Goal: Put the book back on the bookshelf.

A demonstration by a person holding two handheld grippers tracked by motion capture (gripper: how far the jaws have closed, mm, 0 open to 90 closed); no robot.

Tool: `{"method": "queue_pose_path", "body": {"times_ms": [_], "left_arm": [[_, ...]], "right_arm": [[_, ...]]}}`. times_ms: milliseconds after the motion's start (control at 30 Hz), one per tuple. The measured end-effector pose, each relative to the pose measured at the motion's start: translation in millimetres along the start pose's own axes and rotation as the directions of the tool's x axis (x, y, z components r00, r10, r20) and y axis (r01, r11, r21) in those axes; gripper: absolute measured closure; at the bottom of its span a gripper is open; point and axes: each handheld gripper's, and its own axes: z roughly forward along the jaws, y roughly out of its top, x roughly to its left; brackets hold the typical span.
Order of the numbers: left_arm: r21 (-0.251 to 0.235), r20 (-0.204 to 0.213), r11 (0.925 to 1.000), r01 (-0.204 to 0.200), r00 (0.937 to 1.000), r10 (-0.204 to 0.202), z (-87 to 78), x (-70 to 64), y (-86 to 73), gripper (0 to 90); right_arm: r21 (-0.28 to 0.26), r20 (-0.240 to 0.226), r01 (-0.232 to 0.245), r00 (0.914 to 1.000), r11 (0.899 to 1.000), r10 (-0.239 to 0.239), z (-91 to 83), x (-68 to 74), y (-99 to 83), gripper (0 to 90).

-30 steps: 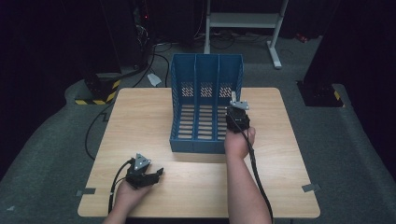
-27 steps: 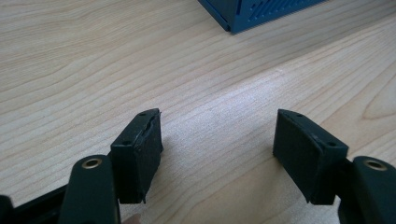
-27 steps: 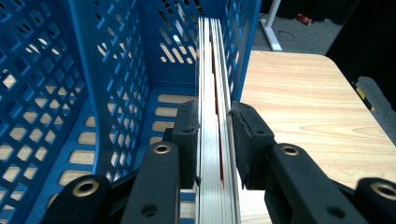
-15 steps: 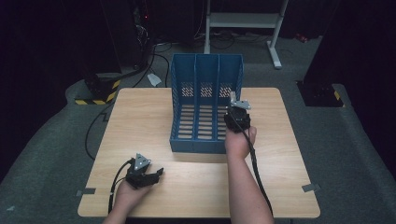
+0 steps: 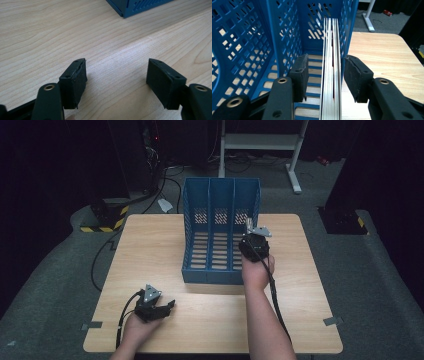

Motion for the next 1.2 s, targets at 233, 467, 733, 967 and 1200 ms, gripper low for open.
{"method": "queue_pose_path", "body": {"times_ms": [233,467,733,967,1200], "left_arm": [[0.000,0.005,1.0000,0.001,1.0000,-0.001,0.5,-0.5,0.2,32.5],[-0.002,0.004,1.0000,0.000,1.0000,0.000,0.6,-0.5,0.2,32.5],[0.001,0.002,1.0000,-0.007,1.0000,0.007,0.4,-0.1,0.3,32.4],[0.000,0.004,1.0000,0.000,1.0000,0.000,0.5,-0.6,0.2,32.4],[0.001,0.003,1.0000,0.000,1.0000,0.000,0.5,-0.7,0.2,32.4]], "right_arm": [[-0.009,-0.035,-0.008,0.9994,1.000,0.007,-8.8,-1.3,0.4,50.4],[-0.021,-0.058,-0.014,0.9983,1.000,0.013,-16.6,-8.9,-2.4,45.1],[-0.038,-0.084,-0.011,0.9965,0.999,0.008,-24.1,-21.3,-4.9,43.9],[-0.064,-0.115,0.005,0.9933,0.998,-0.012,-34.7,-33.0,-7.8,43.7],[-0.056,-0.146,0.020,0.9889,0.998,-0.028,-40.8,-54.3,-19.6,44.2]]}}
